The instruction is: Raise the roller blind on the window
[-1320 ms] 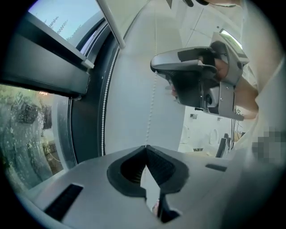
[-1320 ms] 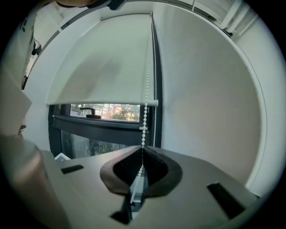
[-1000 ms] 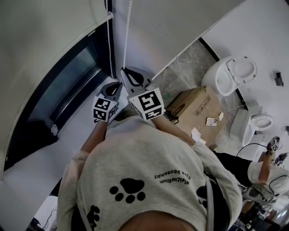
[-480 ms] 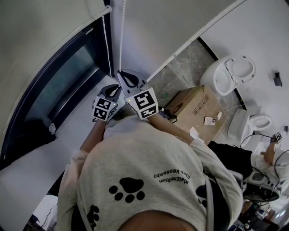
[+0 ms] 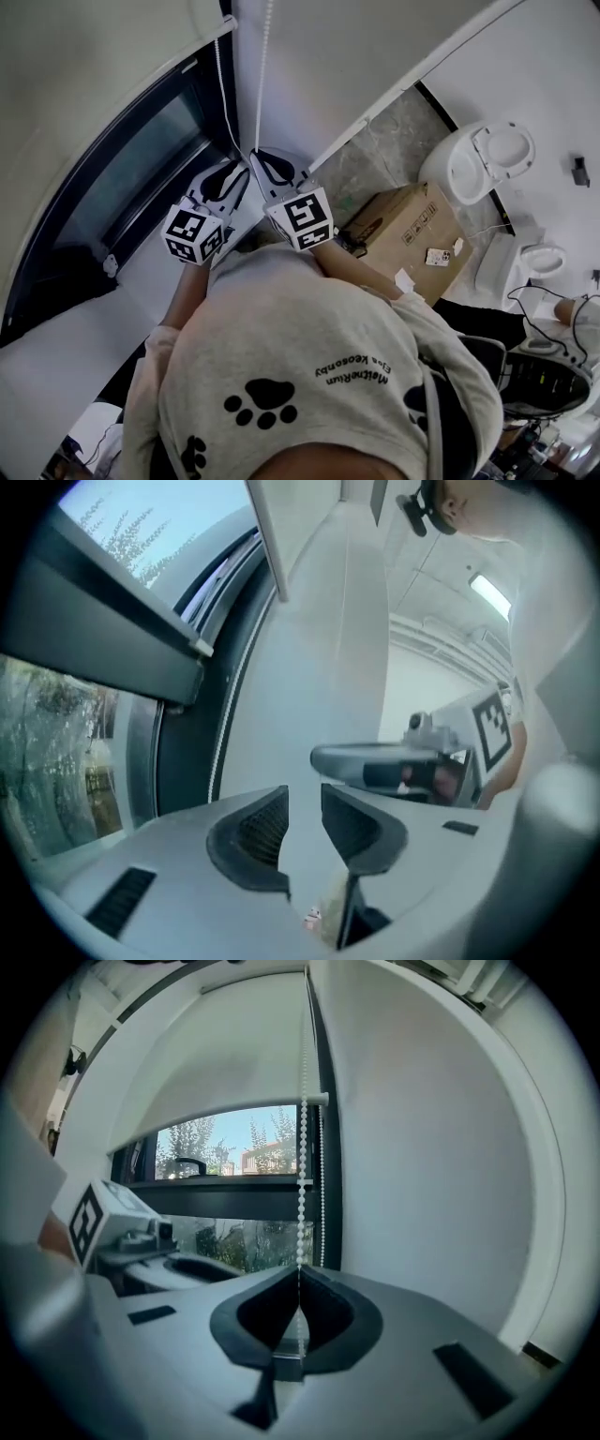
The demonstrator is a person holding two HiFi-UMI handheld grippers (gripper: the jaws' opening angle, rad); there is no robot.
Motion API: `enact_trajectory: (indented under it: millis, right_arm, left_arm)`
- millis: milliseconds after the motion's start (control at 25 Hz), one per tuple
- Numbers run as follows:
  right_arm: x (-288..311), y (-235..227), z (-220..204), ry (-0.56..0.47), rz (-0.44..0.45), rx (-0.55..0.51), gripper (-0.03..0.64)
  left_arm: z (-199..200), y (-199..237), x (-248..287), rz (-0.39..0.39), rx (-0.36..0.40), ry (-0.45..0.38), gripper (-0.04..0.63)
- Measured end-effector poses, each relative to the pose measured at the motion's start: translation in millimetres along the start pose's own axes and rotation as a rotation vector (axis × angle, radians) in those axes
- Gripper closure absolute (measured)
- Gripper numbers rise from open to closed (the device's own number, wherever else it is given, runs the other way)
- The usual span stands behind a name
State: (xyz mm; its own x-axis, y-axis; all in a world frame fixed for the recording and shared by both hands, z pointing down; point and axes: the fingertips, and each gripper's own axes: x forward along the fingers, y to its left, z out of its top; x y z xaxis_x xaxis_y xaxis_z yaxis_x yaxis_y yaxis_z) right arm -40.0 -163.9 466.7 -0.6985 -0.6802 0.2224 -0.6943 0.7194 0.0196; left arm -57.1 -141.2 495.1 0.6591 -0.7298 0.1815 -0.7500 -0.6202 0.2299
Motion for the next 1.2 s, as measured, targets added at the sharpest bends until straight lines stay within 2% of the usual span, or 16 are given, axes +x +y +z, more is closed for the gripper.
enact_trajectory:
  millis: [280, 560, 800, 1000, 1200]
  right_arm:
    - [1, 4, 4, -0.019, 0.012, -0.004, 0.606]
    - [3, 6, 4, -0.022, 0.021, -0.002, 0.606]
    - [4, 9, 5, -0.023, 0.033, -0.013, 0.607]
    - [5, 13, 6, -0.027, 0.042, -0.014, 0.606]
    - [8, 10, 4, -0.024, 0.037, -0.01, 0.607]
  left_arm:
    - [105, -24, -15, -0.011, 0.099, -0.133, 0.48]
    - [179, -42, -14, -0.063, 0.184, -0.173, 0.491]
    - [214, -53, -9, -0.094, 0.237, -0.18, 0.519]
    - [227, -54, -7, -0.088, 0.29, -0.177, 0.584]
    - [225, -46, -10, -0.106, 0.217, -0.207, 0.588]
